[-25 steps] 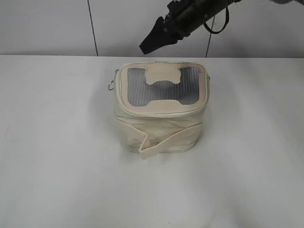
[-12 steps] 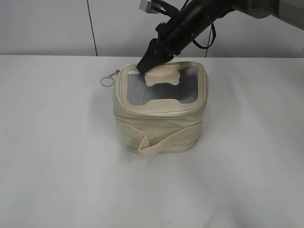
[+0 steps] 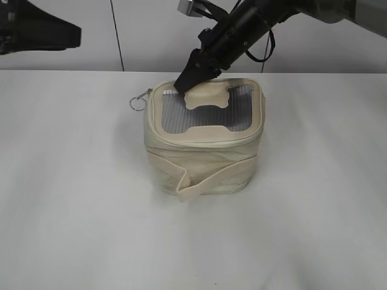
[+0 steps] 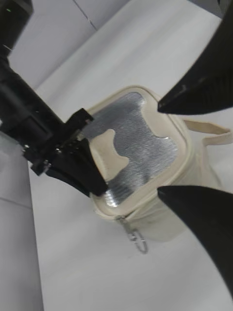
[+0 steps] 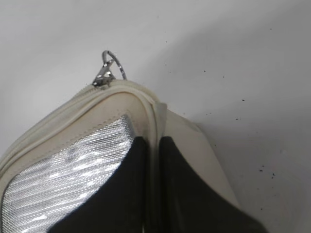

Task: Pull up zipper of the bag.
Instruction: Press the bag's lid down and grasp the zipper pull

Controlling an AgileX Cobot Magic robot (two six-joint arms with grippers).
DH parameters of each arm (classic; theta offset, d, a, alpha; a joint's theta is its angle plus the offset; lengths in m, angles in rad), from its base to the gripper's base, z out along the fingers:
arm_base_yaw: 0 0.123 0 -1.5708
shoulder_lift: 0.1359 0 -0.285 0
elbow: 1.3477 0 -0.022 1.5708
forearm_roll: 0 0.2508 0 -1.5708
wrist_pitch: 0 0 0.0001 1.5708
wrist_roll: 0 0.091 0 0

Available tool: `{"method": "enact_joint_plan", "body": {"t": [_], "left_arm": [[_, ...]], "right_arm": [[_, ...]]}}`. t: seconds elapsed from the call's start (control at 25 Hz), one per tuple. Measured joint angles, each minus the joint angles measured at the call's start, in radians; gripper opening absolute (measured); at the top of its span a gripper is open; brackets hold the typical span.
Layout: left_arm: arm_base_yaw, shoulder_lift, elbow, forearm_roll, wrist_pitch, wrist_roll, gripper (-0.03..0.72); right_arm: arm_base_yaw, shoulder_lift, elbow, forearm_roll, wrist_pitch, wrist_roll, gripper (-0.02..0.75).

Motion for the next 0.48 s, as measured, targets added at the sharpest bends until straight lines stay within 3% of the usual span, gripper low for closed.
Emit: {"method": "enact_joint_plan", "body": {"t": [0.12,0.2,0.32,0.48], "left_arm": [[0.155,0.182,-0.100,-0.075,0.151,0.306,0.478],[0.188,0.272,-0.130,-0.072,0.168,0.479,0.524],[0.163,0.370,-0.141,-0.072,0.145,0.685,0.547],[0.080,0.448,-0.143,-0.064,0.030,0.865,0.555]], "right_arm": [[0.000,0.000,0.000,0.000,0.000,0.004,0.052],[0.000,0.000,0.000,0.000,0.000,0.004,0.052],[0.000,0.000,0.000,0.001,0.000,0.005,0.052],[0.000,0.000,0.000,0.001,0.000,0.005,0.052]]}}
